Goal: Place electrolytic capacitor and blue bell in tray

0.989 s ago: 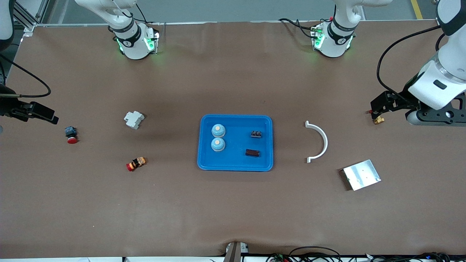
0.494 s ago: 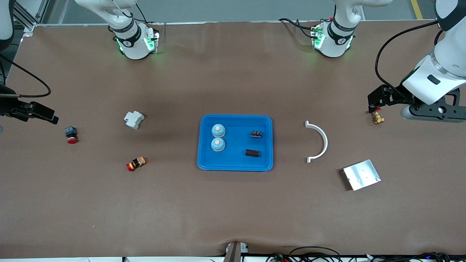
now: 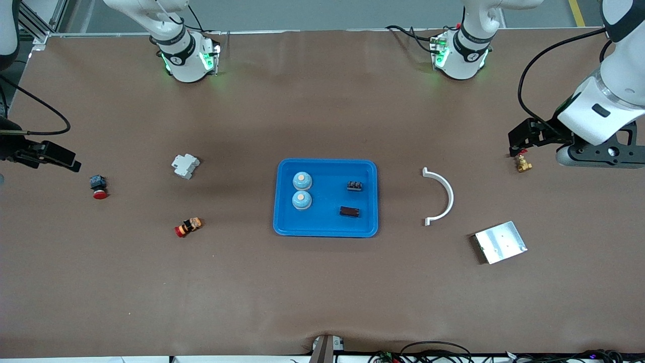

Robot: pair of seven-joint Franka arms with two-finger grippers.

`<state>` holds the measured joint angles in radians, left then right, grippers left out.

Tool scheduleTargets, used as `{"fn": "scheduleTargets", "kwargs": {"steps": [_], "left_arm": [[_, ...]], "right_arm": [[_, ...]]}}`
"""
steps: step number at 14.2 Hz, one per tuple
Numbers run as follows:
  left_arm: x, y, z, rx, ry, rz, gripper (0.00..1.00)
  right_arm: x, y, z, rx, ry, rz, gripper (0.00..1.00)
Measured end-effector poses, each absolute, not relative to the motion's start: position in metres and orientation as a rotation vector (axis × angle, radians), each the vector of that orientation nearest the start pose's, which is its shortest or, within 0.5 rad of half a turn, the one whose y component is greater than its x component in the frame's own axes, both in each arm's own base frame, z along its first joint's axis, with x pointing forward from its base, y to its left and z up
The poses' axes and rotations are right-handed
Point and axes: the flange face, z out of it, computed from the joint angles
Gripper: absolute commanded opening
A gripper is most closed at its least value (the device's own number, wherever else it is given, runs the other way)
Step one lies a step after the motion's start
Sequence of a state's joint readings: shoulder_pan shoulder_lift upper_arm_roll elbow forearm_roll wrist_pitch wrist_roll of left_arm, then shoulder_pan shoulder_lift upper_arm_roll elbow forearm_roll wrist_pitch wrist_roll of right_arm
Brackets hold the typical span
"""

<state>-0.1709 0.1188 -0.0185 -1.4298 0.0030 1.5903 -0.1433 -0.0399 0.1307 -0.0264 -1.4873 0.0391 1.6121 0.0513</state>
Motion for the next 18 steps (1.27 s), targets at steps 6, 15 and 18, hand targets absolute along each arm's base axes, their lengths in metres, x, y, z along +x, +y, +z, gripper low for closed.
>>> {"fn": "scheduleTargets", "kwargs": {"steps": [6,15,18], "left_arm": [[0.5829,-0.1136,0.6247,-3.147,0.056,-0.065,1.0],[0.5817,-0.1178,0.6255,-3.147,0.068,-0.067,1.0],[0.5809,-0.1175,0.6274,-3.148,0.068,-0.072,1.0]], "right_arm": [[0.5968,-0.0346,0.5924,-3.1,0.185,0.009,1.0],[0.5968,-0.0346,0.5924,-3.1,0.185,0.009,1.0],[0.5968,-0.0346,0.5924,-3.1,0.185,0.009,1.0]]}}
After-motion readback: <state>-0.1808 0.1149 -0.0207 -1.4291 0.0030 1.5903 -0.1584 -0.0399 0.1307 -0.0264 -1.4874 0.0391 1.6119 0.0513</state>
